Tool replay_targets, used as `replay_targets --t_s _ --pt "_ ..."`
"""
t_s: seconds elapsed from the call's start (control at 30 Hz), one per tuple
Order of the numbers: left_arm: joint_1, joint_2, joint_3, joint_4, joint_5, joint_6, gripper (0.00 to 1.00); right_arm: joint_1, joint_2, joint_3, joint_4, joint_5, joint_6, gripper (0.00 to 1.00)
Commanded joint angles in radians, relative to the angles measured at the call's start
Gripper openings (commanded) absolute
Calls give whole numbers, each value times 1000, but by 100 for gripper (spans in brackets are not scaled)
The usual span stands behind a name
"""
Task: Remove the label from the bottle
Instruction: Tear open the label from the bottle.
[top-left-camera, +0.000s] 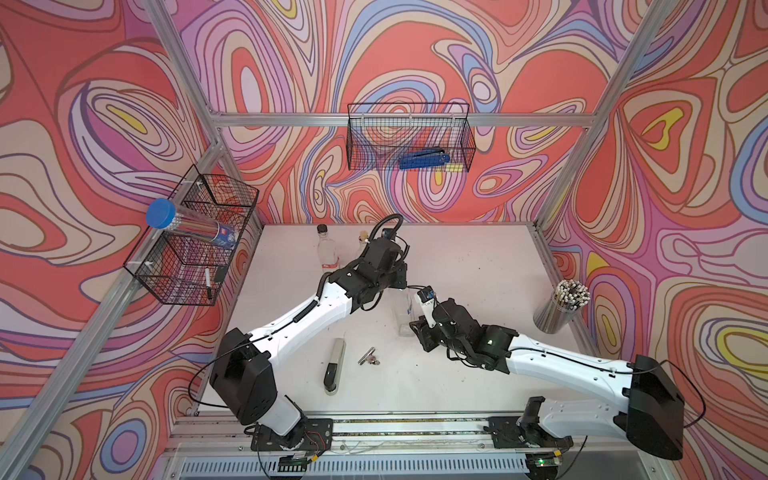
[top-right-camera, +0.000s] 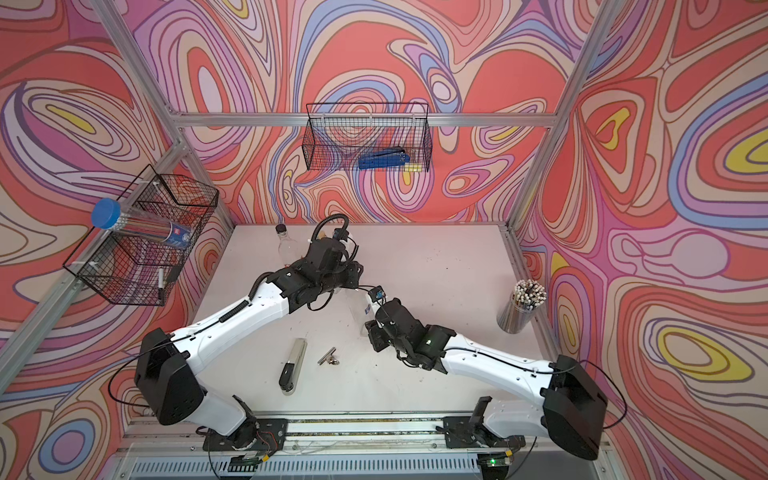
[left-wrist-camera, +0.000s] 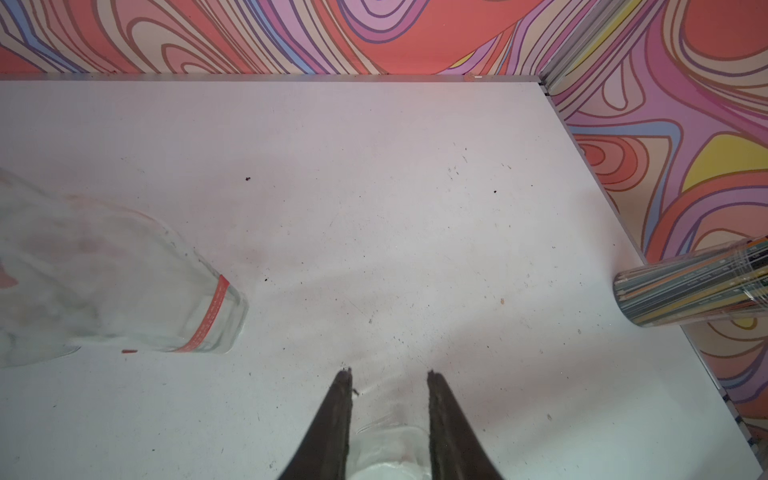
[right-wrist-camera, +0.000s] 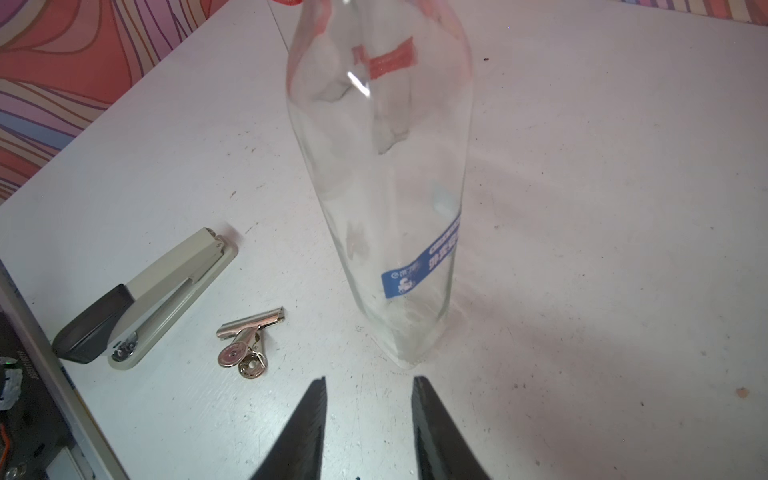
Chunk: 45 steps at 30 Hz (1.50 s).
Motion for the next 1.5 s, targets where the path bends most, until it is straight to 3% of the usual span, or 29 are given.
replay_targets --t_s 0.0,0.6,1.47 --pt "-6 15 18 -57 -17 -11 0 13 23 28 49 70 -12 38" --pt "-6 32 21 -54 -16 -14 0 27 104 22 162 160 -76 39" --pt "-6 36 14 -46 -12 -16 0 28 180 60 180 215 -109 29"
